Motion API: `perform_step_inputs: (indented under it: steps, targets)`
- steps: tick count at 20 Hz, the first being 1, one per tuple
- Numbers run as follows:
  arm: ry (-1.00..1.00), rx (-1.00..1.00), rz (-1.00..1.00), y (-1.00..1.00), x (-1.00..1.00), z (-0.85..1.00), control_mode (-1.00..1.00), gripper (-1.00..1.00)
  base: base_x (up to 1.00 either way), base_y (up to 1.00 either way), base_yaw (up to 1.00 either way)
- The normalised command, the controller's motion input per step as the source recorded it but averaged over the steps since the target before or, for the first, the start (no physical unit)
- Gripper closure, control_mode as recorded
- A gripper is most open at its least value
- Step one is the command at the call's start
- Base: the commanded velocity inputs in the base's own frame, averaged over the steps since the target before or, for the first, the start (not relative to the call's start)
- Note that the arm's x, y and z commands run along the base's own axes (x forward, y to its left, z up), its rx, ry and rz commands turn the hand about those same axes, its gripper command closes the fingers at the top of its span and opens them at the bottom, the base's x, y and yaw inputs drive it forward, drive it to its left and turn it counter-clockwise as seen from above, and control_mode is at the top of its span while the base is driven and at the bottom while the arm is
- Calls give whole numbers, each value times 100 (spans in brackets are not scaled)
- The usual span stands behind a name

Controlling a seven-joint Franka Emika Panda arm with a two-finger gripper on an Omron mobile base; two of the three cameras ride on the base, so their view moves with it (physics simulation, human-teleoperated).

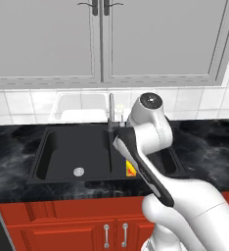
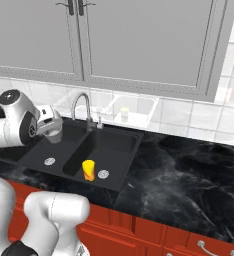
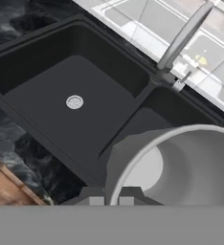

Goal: Place the glass cup in the left basin and the cup in the right basin of the sink.

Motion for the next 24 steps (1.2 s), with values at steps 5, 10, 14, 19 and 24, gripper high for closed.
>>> perform_step_inputs:
  steps: [5,10,14,19,24]
  targets:
    - [-4,0,0,42,3,4,-100,100,0,0,0]
    - [-6,0,0,41,9,7,-100,100,0,0,0]
    - [-1,0,0,35,15,5,-100,100,0,0,0]
    - [0,2,0,28,19,3,-100,100,0,0,0]
    - [2,8,0,21,19,0,-100,100,0,0,0]
